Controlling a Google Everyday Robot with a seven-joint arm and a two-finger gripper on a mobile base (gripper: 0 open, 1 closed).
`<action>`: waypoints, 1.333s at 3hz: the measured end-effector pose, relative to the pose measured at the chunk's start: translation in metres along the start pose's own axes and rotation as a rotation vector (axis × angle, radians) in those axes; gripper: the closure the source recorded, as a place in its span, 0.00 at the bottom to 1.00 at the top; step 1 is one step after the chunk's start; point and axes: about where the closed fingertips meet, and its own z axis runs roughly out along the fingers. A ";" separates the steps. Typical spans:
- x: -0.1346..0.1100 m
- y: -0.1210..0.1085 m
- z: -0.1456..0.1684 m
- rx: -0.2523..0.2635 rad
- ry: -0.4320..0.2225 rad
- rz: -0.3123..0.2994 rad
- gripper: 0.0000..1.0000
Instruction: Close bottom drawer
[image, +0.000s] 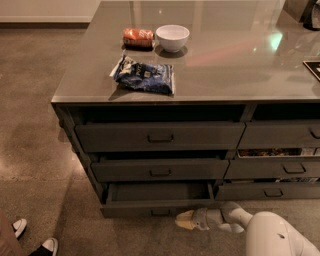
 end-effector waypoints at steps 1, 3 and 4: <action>-0.013 -0.012 0.000 0.027 -0.042 -0.022 0.87; -0.037 -0.025 0.002 0.065 -0.082 -0.043 0.81; -0.044 -0.028 0.004 0.080 -0.091 -0.045 0.58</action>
Offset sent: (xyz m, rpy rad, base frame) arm 0.0451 -0.0051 0.0214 0.0355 -0.1177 -0.0753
